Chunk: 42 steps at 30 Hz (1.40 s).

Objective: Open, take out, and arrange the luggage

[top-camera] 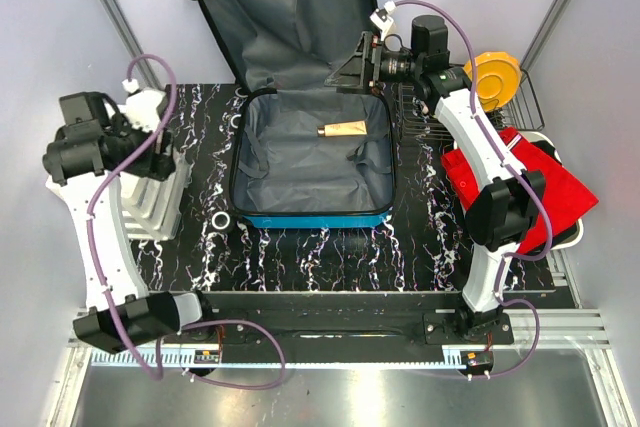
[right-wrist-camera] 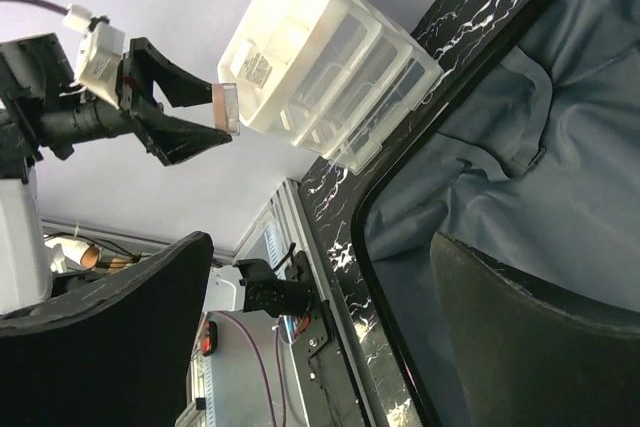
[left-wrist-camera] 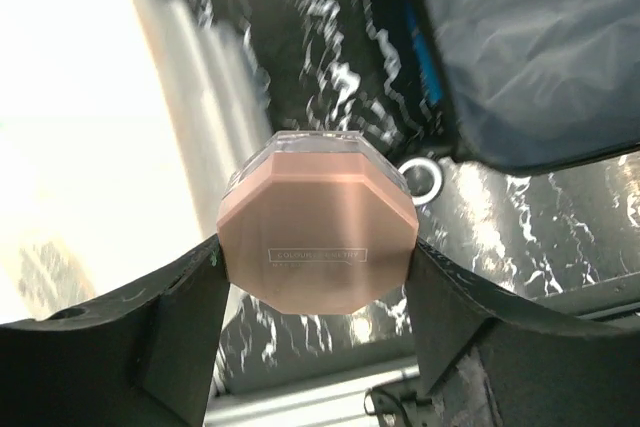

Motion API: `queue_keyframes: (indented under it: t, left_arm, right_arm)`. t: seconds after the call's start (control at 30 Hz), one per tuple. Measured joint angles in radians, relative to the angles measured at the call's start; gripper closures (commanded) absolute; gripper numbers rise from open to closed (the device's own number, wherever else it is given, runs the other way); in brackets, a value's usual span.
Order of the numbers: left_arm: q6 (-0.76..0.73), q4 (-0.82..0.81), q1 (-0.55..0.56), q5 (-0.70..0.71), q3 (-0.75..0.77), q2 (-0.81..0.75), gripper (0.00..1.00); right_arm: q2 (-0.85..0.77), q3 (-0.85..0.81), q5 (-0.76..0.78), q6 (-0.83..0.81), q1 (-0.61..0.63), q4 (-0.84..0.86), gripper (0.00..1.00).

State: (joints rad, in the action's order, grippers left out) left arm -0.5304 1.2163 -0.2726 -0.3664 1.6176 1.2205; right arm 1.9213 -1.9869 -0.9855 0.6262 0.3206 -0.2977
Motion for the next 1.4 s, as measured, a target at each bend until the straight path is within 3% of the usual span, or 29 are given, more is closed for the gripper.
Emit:
queue_keyframes:
  t: [0.3,0.47,0.73,0.83,0.87,0.97,1.0,1.07,1.27,1.4]
  left_arm:
    - [-0.064,0.129,-0.365,0.041,0.097,0.114,0.85]
    - [-0.09,0.141,-0.381,0.054,0.168,0.168,0.83]
    - [-0.12,0.143,-0.382,0.074,0.162,0.232,0.77]
    - [-0.127,0.143,-0.383,0.084,0.156,0.242,0.67]
    - [-0.128,0.142,-0.383,0.084,0.156,0.247,0.55]
    - [-0.133,0.142,-0.383,0.09,0.156,0.269,0.36]
    - [-0.135,0.142,-0.383,0.095,0.156,0.28,0.14]
    - [-0.142,0.142,-0.383,0.101,0.156,0.296,0.01]
    - [-0.153,0.148,-0.383,0.107,0.191,0.304,0.01]
    - [-0.155,0.156,-0.383,0.099,0.315,0.311,0.01]
  right_arm:
    - [0.0,0.018,-0.005,-0.023,0.0,-0.025,0.0]
    - [-0.001,0.018,-0.015,-0.023,0.0,-0.026,0.0]
    - [-0.002,0.02,-0.031,-0.023,0.0,-0.025,0.0]
    - [-0.007,0.034,-0.038,-0.023,0.0,-0.023,0.0]
    - [-0.008,0.035,-0.04,-0.023,0.0,-0.023,0.0]
    - [-0.008,0.039,-0.049,-0.021,0.0,-0.023,0.0]
    - [-0.008,0.039,-0.05,-0.02,0.0,-0.023,0.0]
    - [-0.008,0.039,-0.052,-0.02,0.0,-0.023,0.0]
    - [-0.008,0.037,-0.039,-0.052,0.0,-0.048,0.01]
    - [-0.005,-0.006,0.01,-0.162,0.0,-0.15,0.08]
